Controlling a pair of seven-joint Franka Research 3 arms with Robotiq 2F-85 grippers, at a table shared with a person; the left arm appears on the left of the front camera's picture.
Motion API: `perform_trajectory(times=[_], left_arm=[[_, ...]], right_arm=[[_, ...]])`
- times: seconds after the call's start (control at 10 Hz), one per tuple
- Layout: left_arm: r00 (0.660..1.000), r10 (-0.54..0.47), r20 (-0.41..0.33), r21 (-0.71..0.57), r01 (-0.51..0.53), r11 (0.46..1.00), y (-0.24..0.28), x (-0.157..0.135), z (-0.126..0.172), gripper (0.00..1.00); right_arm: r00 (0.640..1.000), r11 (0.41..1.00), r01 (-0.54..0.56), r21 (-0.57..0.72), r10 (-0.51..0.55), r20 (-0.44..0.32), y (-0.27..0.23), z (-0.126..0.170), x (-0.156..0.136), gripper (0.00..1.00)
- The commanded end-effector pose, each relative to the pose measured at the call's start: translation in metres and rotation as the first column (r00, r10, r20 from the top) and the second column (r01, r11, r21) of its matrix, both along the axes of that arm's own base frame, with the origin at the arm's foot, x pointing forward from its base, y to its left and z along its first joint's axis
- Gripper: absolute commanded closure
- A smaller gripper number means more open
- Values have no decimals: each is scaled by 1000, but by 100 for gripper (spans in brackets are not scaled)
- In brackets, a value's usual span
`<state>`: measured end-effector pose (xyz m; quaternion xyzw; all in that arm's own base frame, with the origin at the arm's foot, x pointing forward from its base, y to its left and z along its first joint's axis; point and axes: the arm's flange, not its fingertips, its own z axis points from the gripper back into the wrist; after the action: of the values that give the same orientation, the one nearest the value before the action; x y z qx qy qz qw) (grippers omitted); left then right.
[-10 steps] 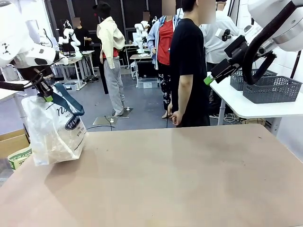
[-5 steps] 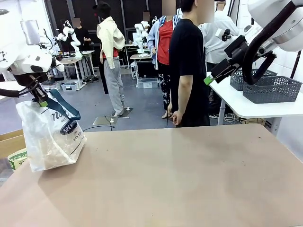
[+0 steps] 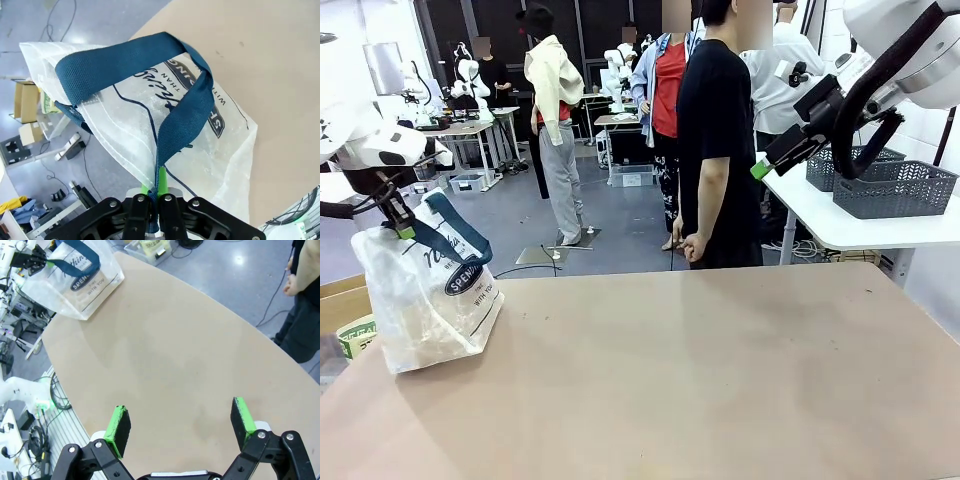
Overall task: Transfer purchased items from the store into the shopping bag.
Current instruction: Move the Reusable shopping bag to the right side of the table.
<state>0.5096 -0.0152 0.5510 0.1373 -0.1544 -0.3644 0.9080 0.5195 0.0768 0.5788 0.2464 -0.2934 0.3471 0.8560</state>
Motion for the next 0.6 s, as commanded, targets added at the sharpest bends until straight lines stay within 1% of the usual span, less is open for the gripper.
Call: perform_trajectory(times=[0.0,0.5], left_arm=[[1000,11,18,2,-11,1000,1,1,6,100],[1000,11,18,2,-11,1000,1,1,6,100]], right_arm=[[1000,1000,6,-20,-6,3,0,1,0,0],[1000,1000,6,-20,-6,3,0,1,0,0]])
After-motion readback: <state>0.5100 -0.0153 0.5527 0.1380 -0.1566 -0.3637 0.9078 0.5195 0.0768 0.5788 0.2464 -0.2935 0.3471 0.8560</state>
